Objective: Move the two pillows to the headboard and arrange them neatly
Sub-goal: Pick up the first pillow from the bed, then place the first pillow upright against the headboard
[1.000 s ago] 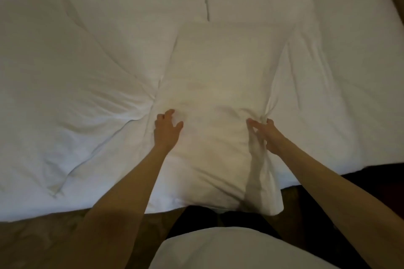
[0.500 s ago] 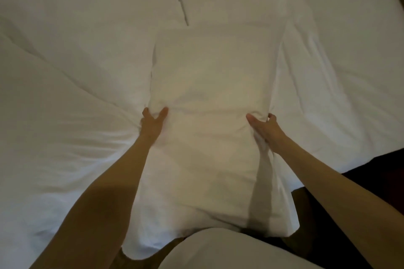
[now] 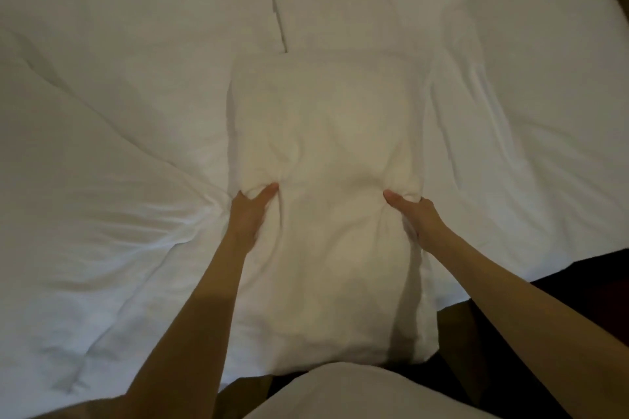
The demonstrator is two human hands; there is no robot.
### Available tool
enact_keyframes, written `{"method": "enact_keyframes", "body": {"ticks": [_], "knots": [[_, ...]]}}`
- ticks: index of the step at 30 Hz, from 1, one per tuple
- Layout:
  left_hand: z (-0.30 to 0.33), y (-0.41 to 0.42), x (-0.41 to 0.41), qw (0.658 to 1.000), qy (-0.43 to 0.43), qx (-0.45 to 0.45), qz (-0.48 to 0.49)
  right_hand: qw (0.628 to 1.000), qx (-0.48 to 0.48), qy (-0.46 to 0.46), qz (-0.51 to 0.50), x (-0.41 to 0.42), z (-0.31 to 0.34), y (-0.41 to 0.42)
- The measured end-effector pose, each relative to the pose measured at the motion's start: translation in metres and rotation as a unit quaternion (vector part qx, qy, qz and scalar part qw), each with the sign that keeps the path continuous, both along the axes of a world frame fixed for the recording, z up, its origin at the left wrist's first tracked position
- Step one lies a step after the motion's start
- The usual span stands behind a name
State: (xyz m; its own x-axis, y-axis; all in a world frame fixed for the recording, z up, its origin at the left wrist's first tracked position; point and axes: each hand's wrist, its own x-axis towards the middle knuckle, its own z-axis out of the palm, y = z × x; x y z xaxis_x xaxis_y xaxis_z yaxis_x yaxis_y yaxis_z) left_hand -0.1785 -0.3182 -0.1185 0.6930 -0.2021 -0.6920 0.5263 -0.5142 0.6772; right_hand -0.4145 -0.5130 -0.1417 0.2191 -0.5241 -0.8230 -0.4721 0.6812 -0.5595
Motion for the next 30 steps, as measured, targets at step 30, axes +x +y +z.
{"method": "enact_keyframes", "body": {"ticks": [30], "knots": [[0.082, -0.214, -0.329, 0.995, -0.048, -0.081, 0.015, 0.984, -0.156, -0.089, 0.003, -0.3, 0.119, -0.245]]}}
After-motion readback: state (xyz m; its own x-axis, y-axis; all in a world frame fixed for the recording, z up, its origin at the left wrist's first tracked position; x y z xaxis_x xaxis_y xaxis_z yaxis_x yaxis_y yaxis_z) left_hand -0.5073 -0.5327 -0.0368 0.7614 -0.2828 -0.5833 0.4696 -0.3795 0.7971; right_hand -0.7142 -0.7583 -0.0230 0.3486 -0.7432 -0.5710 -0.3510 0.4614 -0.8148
